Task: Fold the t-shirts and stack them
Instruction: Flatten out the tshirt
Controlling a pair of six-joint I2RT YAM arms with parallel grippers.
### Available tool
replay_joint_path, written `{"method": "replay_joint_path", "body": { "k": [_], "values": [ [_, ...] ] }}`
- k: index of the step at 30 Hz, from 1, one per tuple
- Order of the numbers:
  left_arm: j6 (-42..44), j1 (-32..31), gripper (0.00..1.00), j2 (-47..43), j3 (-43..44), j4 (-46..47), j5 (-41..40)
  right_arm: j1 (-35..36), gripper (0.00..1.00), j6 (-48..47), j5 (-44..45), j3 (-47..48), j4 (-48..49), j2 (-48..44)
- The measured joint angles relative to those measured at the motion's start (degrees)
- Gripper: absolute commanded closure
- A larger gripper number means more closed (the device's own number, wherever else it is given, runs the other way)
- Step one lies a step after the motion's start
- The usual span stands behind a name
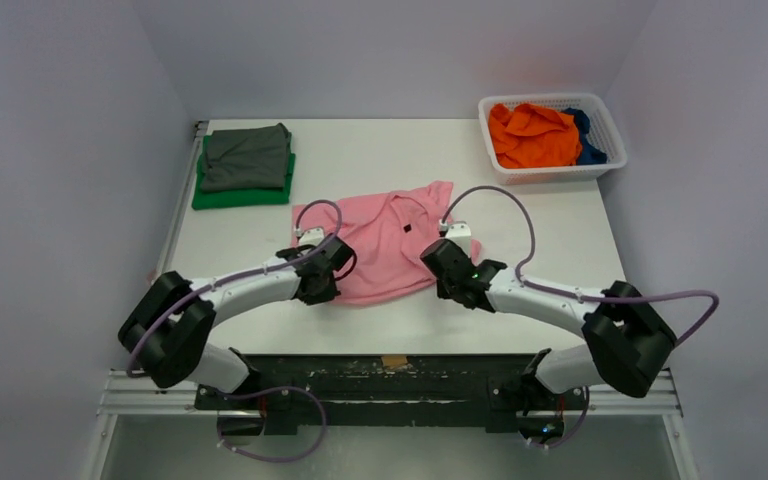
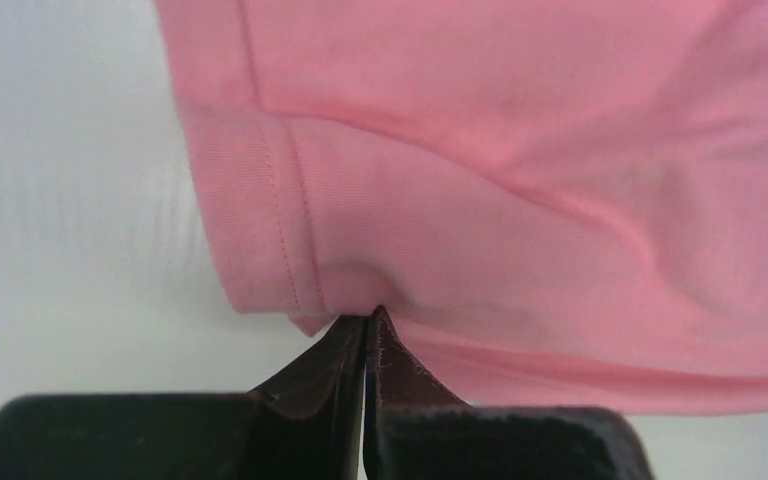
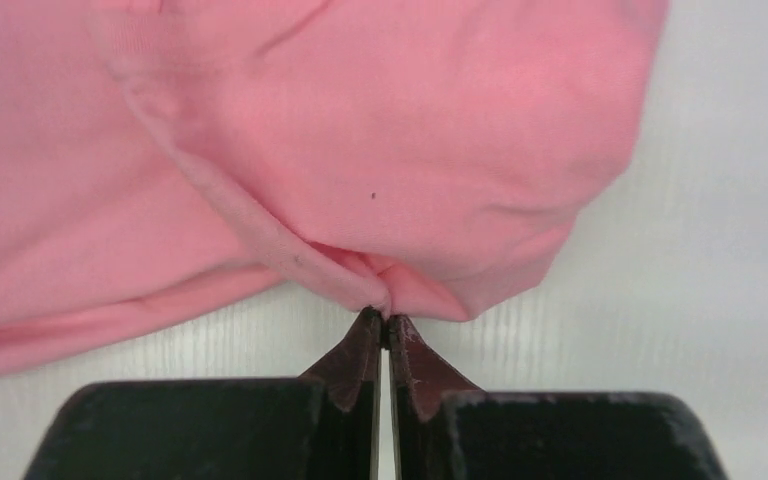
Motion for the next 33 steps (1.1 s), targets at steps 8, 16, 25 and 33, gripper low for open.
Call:
{"method": "replay_joint_path", "body": {
  "k": [8, 16, 25, 33],
  "values": [
    [2.03, 0.07, 1.0, -25.4, -6.08, -7.43, -7.72, -2.62, 1.0, 1.11, 5.53, 0.0, -3.48, -18.01],
    [7.23, 0.11, 1.0, -48.39, 5.27, -13.81, -17.94, -7.72, 1.0, -0.17, 9.35, 9.16, -9.55, -32.61],
    [19.47, 0.15, 1.0, -58.8, 23.89, -12.15, -24.76, -7.93, 1.0, -7.78, 8.07, 31.15, -10.8, -39.08],
    [28.48, 0.15, 1.0, -53.05, 31.82, -7.39, -28.5, -7.93, 1.0, -12.79, 6.36, 40.13, -11.98, -33.79]
  ]
}}
